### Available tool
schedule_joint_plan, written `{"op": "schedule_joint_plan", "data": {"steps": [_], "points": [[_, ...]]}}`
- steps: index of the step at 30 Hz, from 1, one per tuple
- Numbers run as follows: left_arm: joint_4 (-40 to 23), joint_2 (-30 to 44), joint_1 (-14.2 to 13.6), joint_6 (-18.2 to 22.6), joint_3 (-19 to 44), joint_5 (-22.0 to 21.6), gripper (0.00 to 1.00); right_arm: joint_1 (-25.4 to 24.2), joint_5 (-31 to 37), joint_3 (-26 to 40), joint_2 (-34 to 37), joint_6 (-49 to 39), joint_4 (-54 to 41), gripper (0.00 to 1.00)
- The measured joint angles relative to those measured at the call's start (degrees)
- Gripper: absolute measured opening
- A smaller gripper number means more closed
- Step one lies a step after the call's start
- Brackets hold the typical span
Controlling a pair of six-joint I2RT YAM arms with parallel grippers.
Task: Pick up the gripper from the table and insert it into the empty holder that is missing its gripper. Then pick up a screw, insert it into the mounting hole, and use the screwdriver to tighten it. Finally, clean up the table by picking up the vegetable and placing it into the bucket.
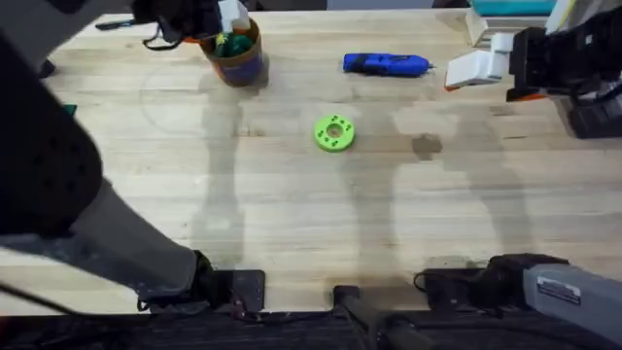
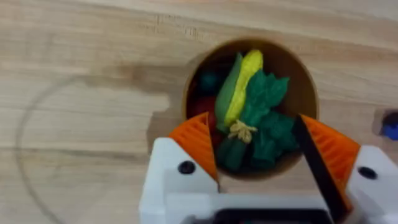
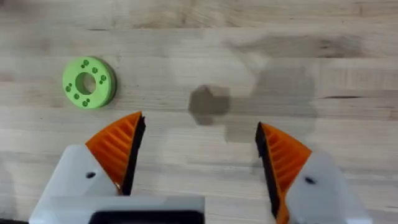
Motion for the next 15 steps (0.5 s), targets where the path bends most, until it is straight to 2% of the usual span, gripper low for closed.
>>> {"op": "schedule_joint_plan", "data": {"steps": [1,6,10,15], "points": [[-1.4,-1.4,0.0,0.0,0.0,0.0,0.887,0.0,0.0,0.0,0.0,0.0,0.0,0.993],[-10.5,-11.4,0.0,0.9,0.0,-0.6,0.941,0.0,0.0,0.0,0.0,0.0,0.0,0.993],[-18.9,-20.3,0.0,2.6,0.0,-1.5,0.948,0.0,0.0,0.0,0.0,0.0,0.0,0.993],[-27.5,-28.0,0.0,3.5,0.0,-3.3,0.946,0.0,0.0,0.0,0.0,0.0,-0.1,0.994]]}}
